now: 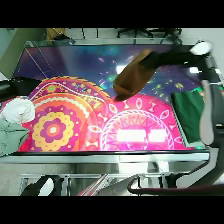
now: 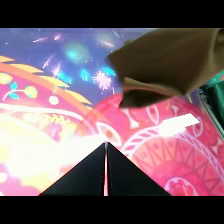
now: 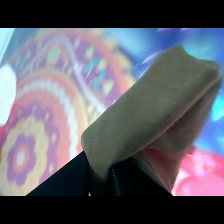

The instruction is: Fold the shirts.

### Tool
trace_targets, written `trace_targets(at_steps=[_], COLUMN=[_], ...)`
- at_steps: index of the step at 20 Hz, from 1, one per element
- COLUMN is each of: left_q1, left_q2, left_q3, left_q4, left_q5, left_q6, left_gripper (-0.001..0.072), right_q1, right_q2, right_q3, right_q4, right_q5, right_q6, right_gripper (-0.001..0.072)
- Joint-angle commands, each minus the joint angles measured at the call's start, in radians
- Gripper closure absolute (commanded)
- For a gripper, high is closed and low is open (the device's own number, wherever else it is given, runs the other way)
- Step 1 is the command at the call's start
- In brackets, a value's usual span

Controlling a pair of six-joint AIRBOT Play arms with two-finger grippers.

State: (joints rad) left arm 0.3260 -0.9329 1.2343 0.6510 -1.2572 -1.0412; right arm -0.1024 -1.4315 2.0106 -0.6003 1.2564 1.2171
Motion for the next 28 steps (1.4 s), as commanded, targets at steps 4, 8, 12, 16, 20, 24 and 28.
trace_targets(at_steps=[4, 8, 12, 16, 20, 24, 28], left_q1=[0.001, 0.001, 0.001, 0.001, 0.001, 0.001, 0.001], left_q2=[0.001, 0.001, 0.000, 0.000, -0.002, -0.002, -0.002], left_q3=[-0.001, -0.001, -0.001, -0.001, -0.001, -0.001, -0.001], left_q4=[0.000, 0.000, 0.001, 0.002, 0.002, 0.000, 0.001], left_q5=[-0.001, -0.003, -0.034, -0.060, -0.077, -0.096, -0.121], left_q6=[0.000, 0.000, 0.001, 0.001, 0.001, 0.000, 0.000], left_gripper=[0.0688, 0.0688, 0.0688, 0.0688, 0.0688, 0.0688, 0.0687], right_q1=[-0.352, -0.477, -0.499, -0.499, -0.499, -0.498, -0.498], right_q2=[0.048, 0.058, 0.136, 0.201, 0.224, 0.237, 0.258], right_q3=[0.026, 0.025, 0.024, 0.024, 0.003, -0.071, -0.207], right_q4=[-0.008, -0.045, -0.303, -0.520, -0.735, -0.852, -0.882], right_q5=[-0.068, -0.022, 0.066, 0.265, 0.490, 0.586, 0.586], right_q6=[0.155, 0.311, 0.483, 0.607, 0.748, 0.747, 0.743], right_gripper=[0.0688, 0.0688, 0.0688, 0.0688, 0.0687, 0.0686, 0.0686])
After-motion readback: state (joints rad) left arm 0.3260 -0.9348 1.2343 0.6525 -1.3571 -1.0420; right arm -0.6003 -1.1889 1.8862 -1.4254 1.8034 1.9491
